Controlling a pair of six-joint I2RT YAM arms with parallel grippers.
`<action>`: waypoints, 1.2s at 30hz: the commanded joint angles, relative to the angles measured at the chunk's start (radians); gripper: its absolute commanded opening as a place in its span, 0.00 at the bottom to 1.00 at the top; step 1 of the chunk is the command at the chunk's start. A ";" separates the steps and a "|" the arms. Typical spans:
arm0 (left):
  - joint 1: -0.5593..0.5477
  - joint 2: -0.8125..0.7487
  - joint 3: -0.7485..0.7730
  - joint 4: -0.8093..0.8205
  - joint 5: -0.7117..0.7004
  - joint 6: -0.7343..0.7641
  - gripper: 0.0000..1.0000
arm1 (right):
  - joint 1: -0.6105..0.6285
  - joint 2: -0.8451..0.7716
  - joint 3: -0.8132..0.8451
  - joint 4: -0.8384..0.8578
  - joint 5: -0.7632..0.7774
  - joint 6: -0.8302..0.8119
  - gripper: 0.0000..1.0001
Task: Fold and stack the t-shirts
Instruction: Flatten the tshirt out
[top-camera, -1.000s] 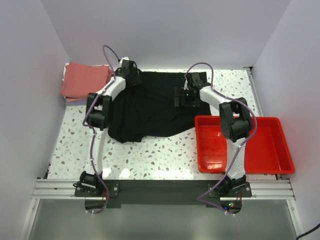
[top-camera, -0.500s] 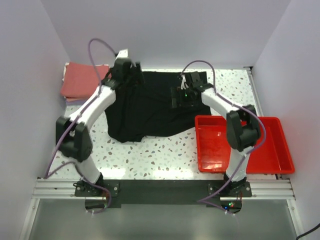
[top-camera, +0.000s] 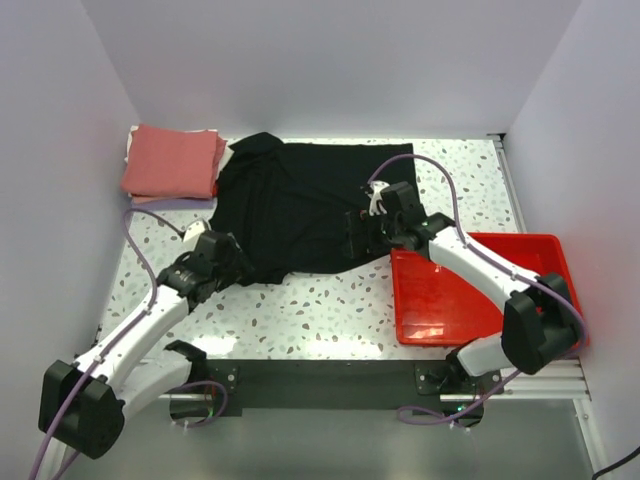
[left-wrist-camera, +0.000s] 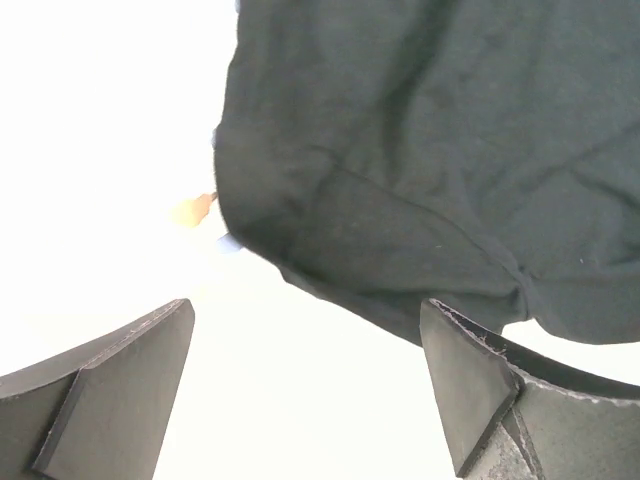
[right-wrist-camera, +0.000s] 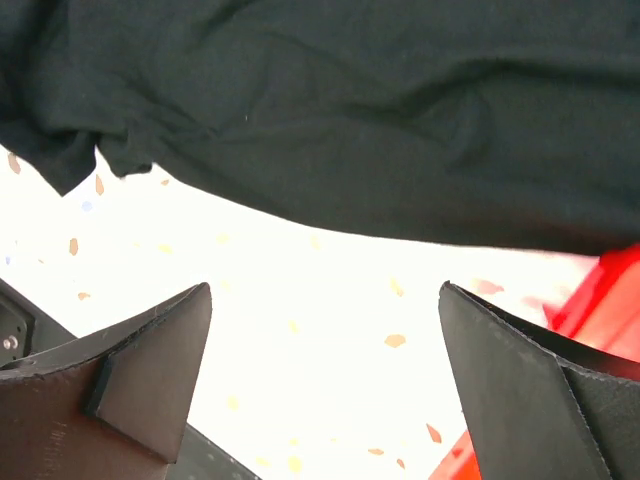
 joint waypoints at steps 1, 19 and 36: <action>0.000 -0.013 -0.030 0.013 -0.046 -0.105 1.00 | -0.002 -0.066 -0.025 0.023 -0.003 0.016 0.99; 0.000 0.067 0.066 0.023 -0.114 -0.101 0.00 | 0.001 -0.166 -0.120 -0.017 -0.004 -0.003 0.99; 0.000 -0.050 0.143 -0.141 -0.243 -0.127 0.00 | 0.000 -0.158 -0.120 -0.069 0.058 -0.052 0.99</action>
